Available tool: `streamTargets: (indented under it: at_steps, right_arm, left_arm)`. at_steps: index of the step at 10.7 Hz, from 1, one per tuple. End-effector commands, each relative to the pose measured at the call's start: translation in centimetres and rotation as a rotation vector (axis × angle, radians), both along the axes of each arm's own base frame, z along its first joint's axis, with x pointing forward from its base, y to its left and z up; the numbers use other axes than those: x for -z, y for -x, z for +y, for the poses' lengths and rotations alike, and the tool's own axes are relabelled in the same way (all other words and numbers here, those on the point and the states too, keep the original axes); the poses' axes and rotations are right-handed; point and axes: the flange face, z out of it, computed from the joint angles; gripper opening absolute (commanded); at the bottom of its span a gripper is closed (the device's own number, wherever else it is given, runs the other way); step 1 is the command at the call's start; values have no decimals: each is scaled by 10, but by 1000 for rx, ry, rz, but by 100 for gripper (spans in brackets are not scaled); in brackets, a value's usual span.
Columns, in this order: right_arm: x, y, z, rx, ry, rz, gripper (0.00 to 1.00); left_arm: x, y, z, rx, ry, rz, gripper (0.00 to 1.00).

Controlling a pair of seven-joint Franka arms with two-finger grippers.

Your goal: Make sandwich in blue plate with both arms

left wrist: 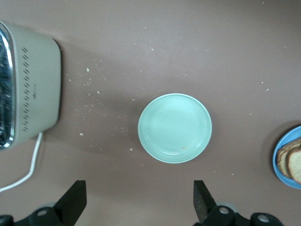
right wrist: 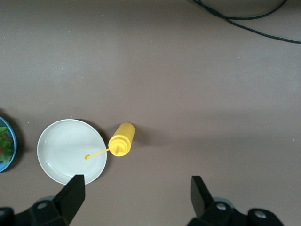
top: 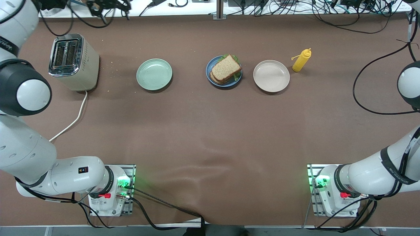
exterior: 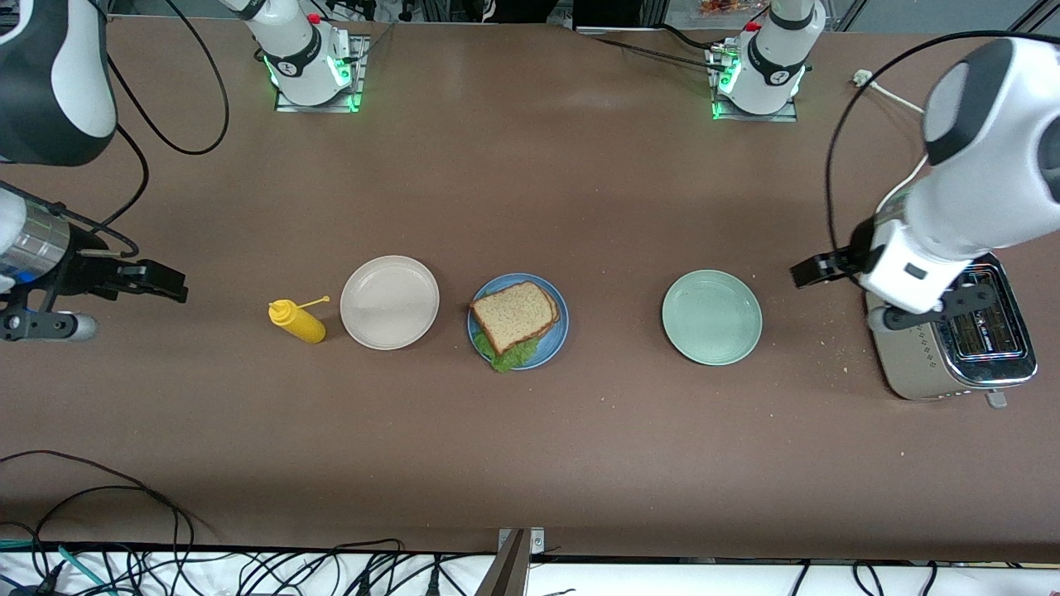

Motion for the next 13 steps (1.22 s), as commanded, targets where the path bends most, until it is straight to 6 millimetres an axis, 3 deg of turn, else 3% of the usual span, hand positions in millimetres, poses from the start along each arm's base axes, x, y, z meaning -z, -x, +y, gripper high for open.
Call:
streamTargets:
  at_steps: [1,7,10,13]
  right_arm:
    - [1,39,-5,10,15,-6,100]
    - [-11,44,11,-16,-2,-15,100]
    - [-12,47,9,-11,-1,0,100]
    - [-14,47,7,-5,-2,-3,100]
  left_arm:
    - [-15,8,31,63,-11,5,100]
    - [-33,17,59,78,-62,-10,99]
    - [-38,25,73,141,33,0,99]
    - [-28,39,67,164,26,22,94]
